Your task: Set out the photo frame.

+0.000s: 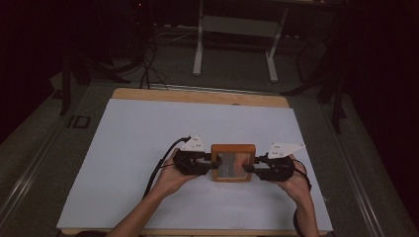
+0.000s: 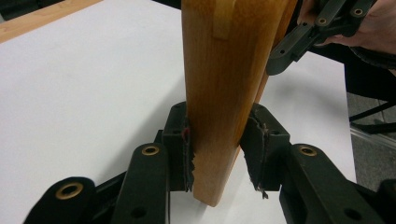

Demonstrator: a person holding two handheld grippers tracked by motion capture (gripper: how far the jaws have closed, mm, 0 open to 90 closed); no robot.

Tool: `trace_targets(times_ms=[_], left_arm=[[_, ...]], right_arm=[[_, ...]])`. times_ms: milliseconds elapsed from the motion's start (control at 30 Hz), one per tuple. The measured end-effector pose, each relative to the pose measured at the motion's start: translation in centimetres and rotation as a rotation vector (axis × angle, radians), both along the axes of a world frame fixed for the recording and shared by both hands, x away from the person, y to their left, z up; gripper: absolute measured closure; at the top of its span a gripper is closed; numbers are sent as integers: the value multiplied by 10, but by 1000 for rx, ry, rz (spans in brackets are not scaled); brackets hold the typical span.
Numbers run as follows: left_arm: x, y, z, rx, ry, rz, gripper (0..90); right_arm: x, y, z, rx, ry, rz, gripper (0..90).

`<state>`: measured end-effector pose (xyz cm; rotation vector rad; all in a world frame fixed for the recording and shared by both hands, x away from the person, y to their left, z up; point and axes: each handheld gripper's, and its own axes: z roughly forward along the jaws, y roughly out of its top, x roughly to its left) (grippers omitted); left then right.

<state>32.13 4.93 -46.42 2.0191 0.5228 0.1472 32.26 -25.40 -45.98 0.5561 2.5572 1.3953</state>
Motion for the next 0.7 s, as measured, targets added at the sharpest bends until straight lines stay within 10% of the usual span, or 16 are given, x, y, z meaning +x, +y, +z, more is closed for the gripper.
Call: trace_targets(times_ms=[700], left_arm=[[-4,17,13,-32,17,10,652]], right_arm=[[-1,9,4,67,24,8,632]])
